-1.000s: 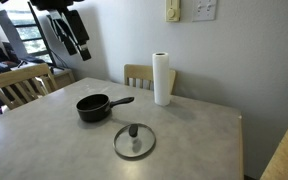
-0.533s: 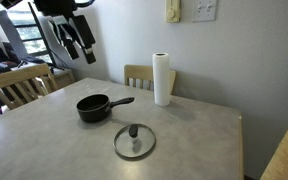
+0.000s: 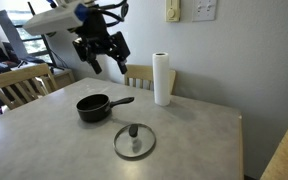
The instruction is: Place the glass lid on the black saucepan
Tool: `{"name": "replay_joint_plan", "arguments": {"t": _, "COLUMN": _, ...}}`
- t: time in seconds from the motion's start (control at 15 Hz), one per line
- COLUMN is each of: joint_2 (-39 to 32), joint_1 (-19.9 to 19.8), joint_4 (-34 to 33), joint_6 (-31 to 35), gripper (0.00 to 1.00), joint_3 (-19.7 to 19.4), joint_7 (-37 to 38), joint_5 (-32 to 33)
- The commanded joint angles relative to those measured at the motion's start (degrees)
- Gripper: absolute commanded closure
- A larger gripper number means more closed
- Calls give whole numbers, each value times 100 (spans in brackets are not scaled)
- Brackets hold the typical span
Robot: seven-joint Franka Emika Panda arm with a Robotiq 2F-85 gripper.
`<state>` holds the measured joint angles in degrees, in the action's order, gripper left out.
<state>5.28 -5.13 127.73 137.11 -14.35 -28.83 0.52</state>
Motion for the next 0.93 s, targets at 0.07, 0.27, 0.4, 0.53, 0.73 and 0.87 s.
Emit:
{"name": "replay_joint_plan", "arguments": {"t": 0.07, "joint_2": -285, "joint_1": -238, "joint_4": -65, "joint_6": 220, "gripper": 0, "joint_3": 18, "joint_7": -855, "joint_5": -357}}
{"name": "replay_joint_plan", "arguments": {"t": 0.27, "joint_2": -513, "joint_1": -340, "joint_4": -195, "joint_6": 225, "gripper": 0, "joint_3": 3, "joint_7": -1337, "joint_5": -525}}
{"name": "replay_joint_plan", "arguments": {"t": 0.4, "joint_2": -610, "joint_1": -337, "joint_4": -218, "joint_6": 371, "gripper": 0, "joint_3": 29, "joint_7": -1201, "joint_5": -443}}
{"name": "replay_joint_plan", "arguments": {"t": 0.53, "joint_2": -877, "joint_1": -338, "joint_4": -258, "joint_6": 512, "gripper": 0, "joint_3": 80, "joint_7": -1041, "joint_5": -446}}
{"name": "replay_joint_plan", "arguments": {"t": 0.73, "joint_2": -1271, "joint_1": -357, "joint_4": -309, "joint_6": 605, "gripper": 0, "joint_3": 167, "joint_7": -792, "joint_5": -496}}
{"name": "replay_joint_plan", "arguments": {"t": 0.87, "joint_2": -1606, "joint_1": -400, "joint_4": -382, "joint_6": 706, "gripper": 0, "joint_3": 259, "joint_7": -719, "joint_5": -586}}
